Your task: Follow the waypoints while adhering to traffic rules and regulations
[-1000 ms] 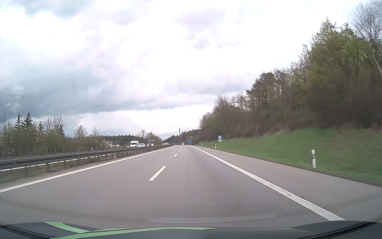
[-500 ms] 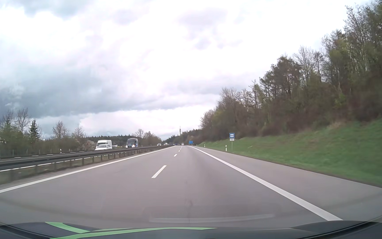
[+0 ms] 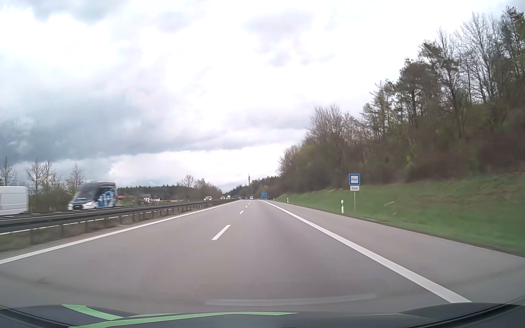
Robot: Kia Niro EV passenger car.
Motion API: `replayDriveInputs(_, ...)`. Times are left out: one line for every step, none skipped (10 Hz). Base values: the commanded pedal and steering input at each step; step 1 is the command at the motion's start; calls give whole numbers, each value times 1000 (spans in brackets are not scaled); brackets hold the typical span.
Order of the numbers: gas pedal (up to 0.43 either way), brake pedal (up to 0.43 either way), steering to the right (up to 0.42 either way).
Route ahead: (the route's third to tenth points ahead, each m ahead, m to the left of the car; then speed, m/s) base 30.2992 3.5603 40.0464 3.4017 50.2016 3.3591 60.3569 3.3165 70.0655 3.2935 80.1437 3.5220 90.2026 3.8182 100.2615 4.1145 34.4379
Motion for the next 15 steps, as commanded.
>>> replayDriveInputs(449, 0, -4)
replayDriveInputs(449, 0, -4)
replayDriveInputs(449, 0, -4)
replayDriveInputs(449, 0, -4)
replayDriveInputs(449, 0, -4)
replayDriveInputs(449, 0, -4)
replayDriveInputs(449, 0, -4)
replayDriveInputs(449, 0, -3)
replayDriveInputs(449, 0, -3)
replayDriveInputs(449, 0, -3)
replayDriveInputs(449, 0, -4)
replayDriveInputs(449, 0, -4)
replayDriveInputs(449, 0, -4)
replayDriveInputs(449, 0, -4)
replayDriveInputs(449, 0, -4)
